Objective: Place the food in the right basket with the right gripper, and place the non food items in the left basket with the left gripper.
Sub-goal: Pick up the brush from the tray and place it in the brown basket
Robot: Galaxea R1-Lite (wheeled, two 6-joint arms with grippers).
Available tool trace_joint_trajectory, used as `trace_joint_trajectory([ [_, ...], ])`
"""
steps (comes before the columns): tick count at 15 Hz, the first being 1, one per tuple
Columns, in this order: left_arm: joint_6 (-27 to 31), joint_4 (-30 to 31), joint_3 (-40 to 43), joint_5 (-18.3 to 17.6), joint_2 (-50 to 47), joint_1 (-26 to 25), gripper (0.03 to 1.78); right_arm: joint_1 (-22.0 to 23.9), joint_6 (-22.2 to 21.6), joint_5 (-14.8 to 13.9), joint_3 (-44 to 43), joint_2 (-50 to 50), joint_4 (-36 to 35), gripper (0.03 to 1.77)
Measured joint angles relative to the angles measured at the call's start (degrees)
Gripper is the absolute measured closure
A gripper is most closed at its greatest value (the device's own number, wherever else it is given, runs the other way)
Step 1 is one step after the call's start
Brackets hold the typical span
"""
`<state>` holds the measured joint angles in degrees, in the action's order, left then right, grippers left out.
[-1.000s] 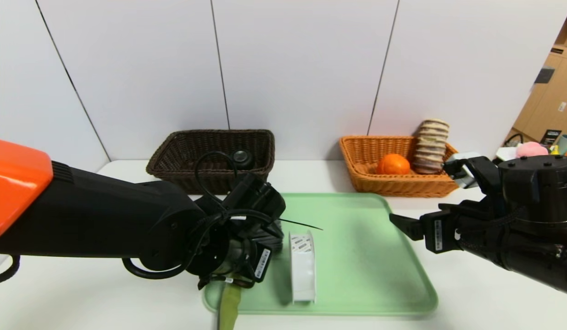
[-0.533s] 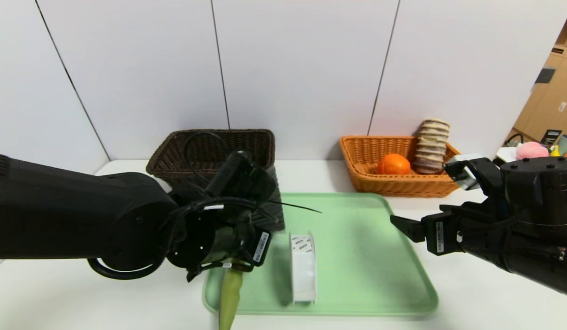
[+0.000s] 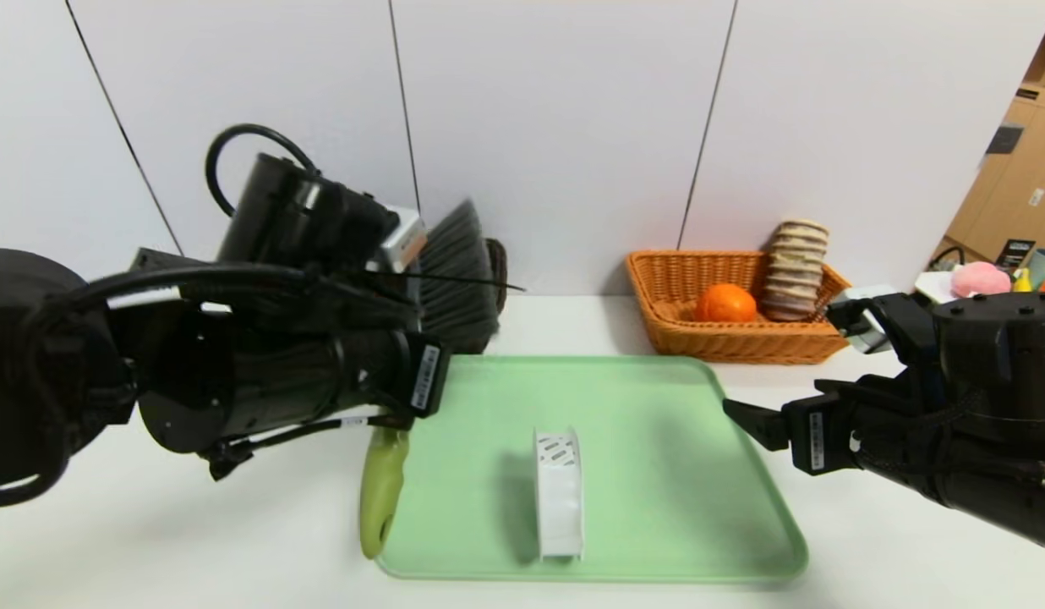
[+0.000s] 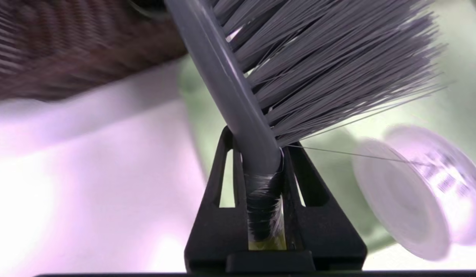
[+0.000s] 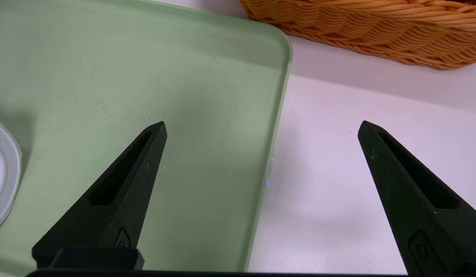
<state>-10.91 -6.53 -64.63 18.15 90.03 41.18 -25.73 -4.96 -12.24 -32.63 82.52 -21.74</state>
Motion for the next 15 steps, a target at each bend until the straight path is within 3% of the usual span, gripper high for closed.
trace_joint_trajectory([
  [3,5.16,9.42,-1.44,-0.24,0.02,-8.33,1.52,0.0,-0.02,0.0,0.33,-0.46,-0.01,0.09],
  [6,10.4,27.28,-3.15,-0.55,4.68,-16.07,1.52,0.07,-0.11,0.0,0.45,-0.93,0.0,0.09],
  [9,14.48,44.57,-5.16,-0.73,11.37,-20.54,1.52,0.09,-0.18,0.0,0.59,-1.12,-0.01,0.09],
  [12,15.62,53.71,-8.27,-1.43,16.75,-22.19,1.52,0.11,-0.24,0.01,0.66,-1.21,-0.01,0.09],
  [15,17.47,57.3,-9.37,-2.58,20.92,-24.15,1.52,0.22,-0.27,0.01,0.8,-1.23,-0.01,0.09],
])
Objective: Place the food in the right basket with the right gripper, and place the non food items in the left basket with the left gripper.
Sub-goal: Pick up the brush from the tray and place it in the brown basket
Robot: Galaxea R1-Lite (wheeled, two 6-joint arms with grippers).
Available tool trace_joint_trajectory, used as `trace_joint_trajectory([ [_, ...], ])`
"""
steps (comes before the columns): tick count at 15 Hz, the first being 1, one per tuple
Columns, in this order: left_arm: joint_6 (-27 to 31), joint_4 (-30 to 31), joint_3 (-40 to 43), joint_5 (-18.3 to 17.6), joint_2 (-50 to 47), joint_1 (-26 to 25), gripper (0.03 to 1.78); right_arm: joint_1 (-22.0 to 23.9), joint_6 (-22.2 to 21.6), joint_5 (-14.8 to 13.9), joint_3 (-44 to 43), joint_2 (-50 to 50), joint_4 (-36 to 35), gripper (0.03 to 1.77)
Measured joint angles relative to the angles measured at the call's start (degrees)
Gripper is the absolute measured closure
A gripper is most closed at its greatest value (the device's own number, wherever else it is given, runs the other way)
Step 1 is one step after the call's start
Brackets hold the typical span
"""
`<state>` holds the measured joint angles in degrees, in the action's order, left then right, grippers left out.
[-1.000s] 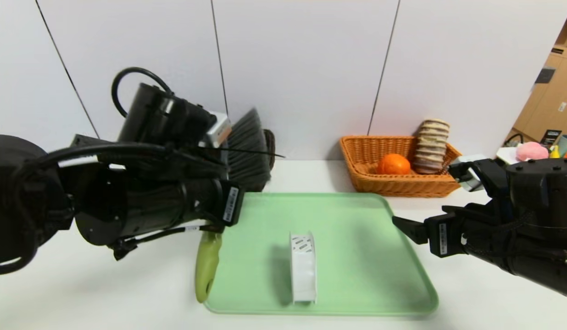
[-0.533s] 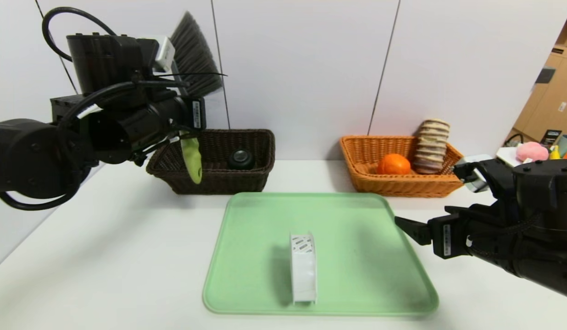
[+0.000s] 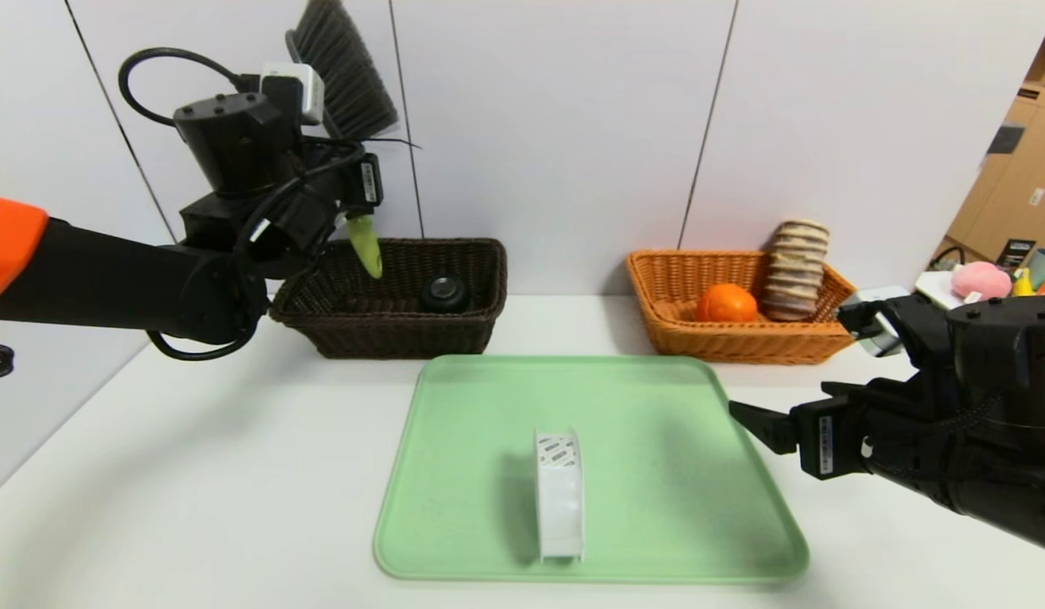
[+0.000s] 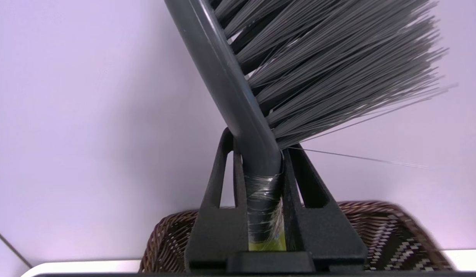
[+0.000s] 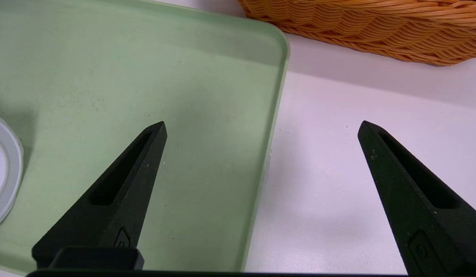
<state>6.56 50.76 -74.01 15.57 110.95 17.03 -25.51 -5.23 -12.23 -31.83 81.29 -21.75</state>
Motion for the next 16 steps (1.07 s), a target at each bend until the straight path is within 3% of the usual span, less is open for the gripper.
trace_joint_trajectory([
  [5,1.45,1.74,0.28,-0.05,5.29,-3.36,1.52,0.05,-0.35,0.02,0.09,0.0,0.01,0.09],
  [16,3.0,4.22,0.78,0.3,8.77,-3.67,1.52,0.05,-0.48,0.13,0.17,0.18,0.01,0.09],
])
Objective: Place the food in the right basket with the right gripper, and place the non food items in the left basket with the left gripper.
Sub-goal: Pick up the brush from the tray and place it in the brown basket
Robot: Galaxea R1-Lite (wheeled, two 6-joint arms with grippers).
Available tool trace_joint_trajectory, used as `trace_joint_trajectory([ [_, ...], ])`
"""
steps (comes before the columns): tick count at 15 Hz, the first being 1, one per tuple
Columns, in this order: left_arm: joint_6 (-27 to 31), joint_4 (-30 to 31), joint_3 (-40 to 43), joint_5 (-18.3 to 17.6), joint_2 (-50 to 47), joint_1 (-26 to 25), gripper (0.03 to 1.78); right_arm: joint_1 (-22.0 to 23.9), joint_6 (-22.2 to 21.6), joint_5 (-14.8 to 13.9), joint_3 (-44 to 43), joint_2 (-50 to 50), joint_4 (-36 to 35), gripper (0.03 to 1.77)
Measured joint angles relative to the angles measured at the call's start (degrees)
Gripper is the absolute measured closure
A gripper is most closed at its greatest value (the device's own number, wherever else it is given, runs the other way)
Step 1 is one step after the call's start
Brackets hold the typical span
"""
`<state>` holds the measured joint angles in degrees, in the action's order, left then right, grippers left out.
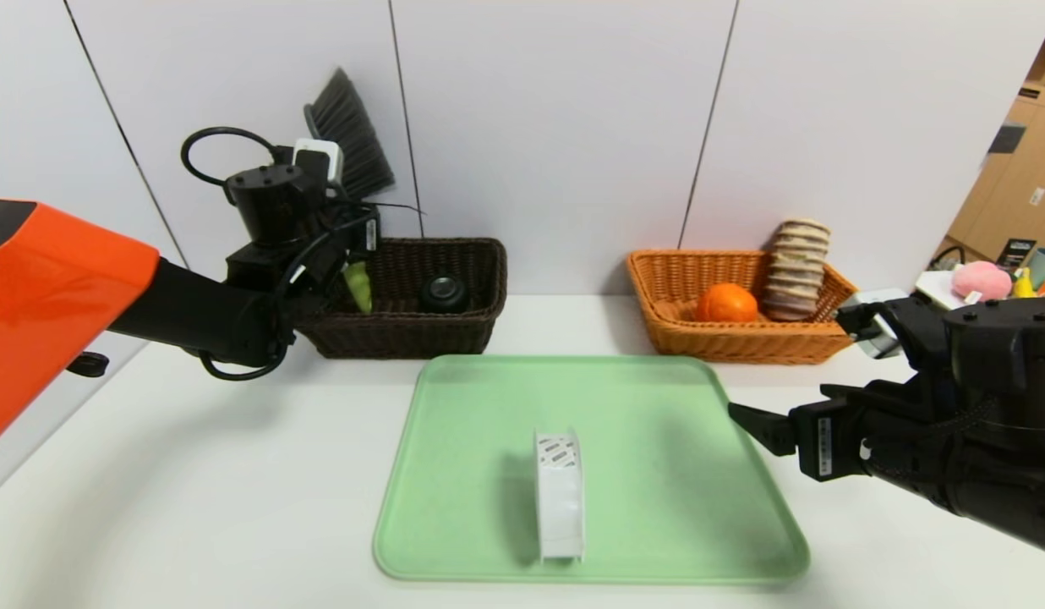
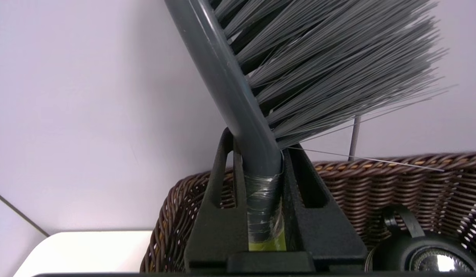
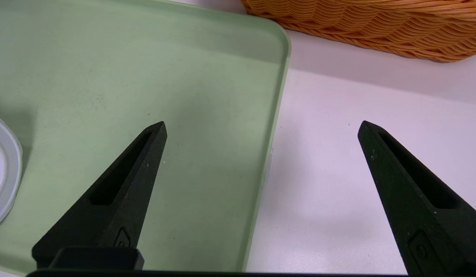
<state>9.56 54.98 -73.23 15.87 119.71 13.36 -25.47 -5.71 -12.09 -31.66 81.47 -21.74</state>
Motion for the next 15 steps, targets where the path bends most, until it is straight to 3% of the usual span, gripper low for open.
trace_joint_trajectory([
  [4,0.17,2.44,0.46,-0.06,0.55,0.0,1.52,0.0,-0.05,0.05,-0.06,0.04,-0.01,0.09],
  [15,1.0,2.16,1.97,0.05,1.38,-0.06,1.47,0.0,-0.05,-0.02,0.1,0.09,0.0,0.09],
])
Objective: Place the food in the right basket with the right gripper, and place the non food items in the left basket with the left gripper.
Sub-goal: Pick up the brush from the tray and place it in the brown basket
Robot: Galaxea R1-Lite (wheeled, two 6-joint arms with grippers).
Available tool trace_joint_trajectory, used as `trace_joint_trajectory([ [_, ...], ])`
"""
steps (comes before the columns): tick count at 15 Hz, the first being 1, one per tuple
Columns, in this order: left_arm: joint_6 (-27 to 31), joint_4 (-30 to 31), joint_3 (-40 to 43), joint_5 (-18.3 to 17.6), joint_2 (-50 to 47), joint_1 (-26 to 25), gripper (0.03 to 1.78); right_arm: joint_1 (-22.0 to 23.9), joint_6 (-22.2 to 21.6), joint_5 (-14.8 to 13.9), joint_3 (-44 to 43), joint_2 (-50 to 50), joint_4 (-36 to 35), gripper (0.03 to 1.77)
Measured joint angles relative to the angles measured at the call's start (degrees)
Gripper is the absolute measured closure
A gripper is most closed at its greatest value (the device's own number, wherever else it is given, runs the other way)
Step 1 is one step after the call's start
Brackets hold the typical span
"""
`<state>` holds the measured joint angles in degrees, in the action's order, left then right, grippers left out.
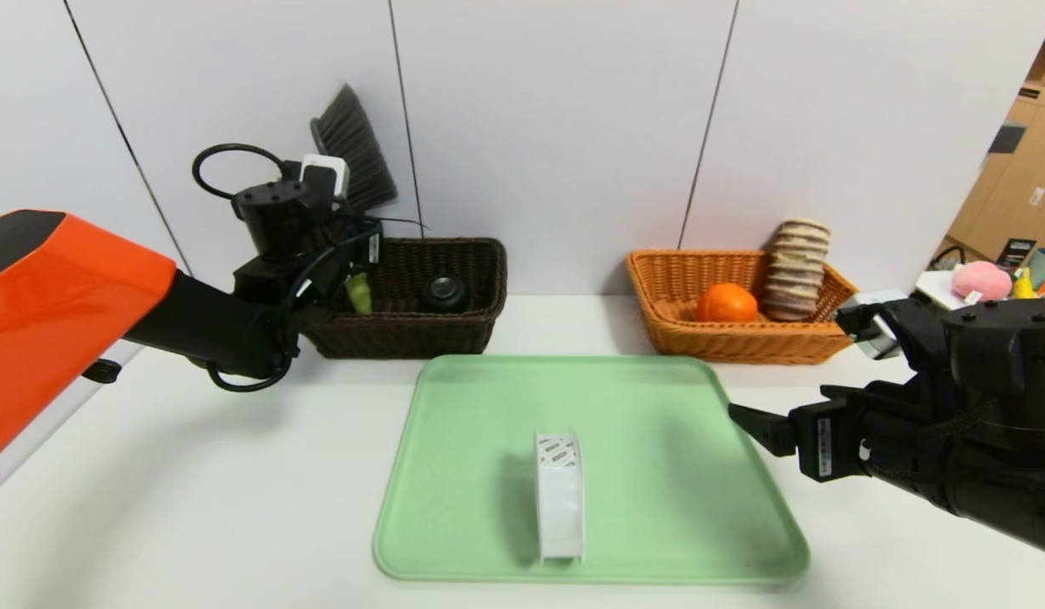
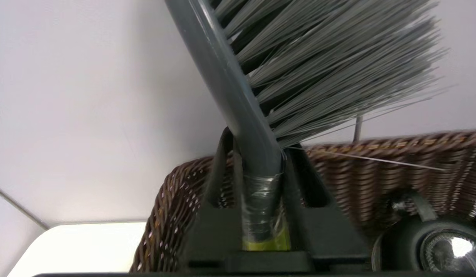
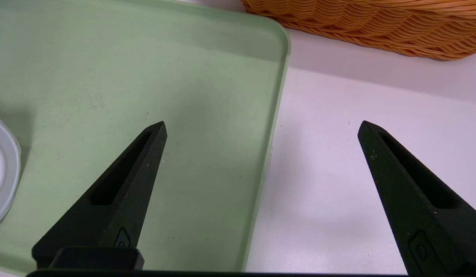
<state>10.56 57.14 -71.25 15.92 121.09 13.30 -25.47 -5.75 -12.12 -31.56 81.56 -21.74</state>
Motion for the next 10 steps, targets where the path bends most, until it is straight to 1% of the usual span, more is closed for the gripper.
trace_joint_trajectory([
  [2,-0.01,0.09,0.39,0.96,0.07,0.0,1.17,0.0,0.0,-0.01,0.01,-0.02,-0.01,0.09],
  [5,-0.09,1.84,0.54,1.27,0.29,0.0,0.83,0.0,0.06,-0.04,0.04,-0.07,-0.01,0.09],
  [7,-0.06,1.96,0.61,1.22,0.24,-0.02,0.66,0.0,0.06,-0.04,0.01,-0.09,-0.01,0.09],
  [10,-0.04,1.87,0.43,0.85,-1.07,0.0,0.48,0.0,0.05,-0.01,0.06,-0.2,-0.01,0.09],
])
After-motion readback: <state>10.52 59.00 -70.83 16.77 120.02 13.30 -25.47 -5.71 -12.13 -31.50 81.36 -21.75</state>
